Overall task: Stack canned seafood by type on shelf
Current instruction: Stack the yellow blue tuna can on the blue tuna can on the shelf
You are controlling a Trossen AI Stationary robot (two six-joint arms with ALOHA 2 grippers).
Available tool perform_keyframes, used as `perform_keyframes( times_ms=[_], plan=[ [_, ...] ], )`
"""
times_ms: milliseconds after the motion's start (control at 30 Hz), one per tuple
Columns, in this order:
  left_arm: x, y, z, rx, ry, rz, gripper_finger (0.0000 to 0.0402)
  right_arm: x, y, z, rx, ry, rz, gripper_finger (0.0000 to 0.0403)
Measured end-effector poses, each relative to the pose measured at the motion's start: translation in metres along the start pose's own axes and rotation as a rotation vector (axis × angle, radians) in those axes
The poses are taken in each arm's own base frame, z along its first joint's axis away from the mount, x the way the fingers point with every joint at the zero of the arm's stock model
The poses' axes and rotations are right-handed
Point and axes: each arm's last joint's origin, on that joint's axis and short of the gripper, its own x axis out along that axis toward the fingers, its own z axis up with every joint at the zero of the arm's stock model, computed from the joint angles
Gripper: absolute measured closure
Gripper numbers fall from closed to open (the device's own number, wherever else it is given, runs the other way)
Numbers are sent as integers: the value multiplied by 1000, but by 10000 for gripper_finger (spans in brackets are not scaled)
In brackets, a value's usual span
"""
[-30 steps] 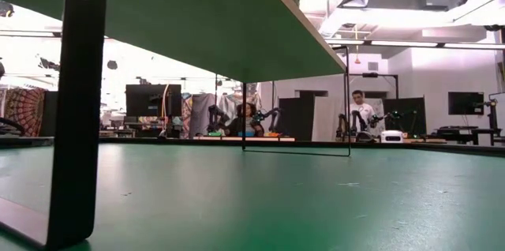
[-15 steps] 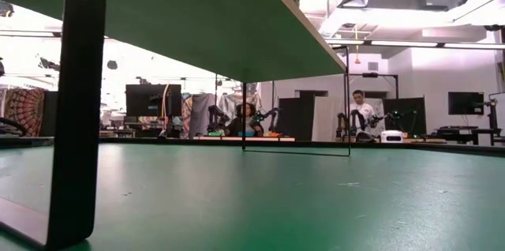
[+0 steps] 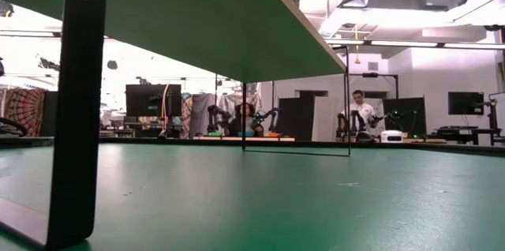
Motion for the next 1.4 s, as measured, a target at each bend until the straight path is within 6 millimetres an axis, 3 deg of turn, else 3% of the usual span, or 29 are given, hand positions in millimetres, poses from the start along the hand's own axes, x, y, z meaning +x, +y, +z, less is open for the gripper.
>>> perform_keyframes(
  times_ms=[300,767,1133,1400],
  plan=[
    [0,0,0,1,0,0,158,0,-8,4,-7,-17,-83,147],
    [0,0,0,-8,-1,0,158,-1,-7,5,54,-112,-66,147],
    [7,-1,-4,-63,17,-63,158,19,-10,6,59,-126,-31,147],
    [7,-2,-4,-70,15,-80,158,12,-8,6,26,-111,-43,147]
  ],
)
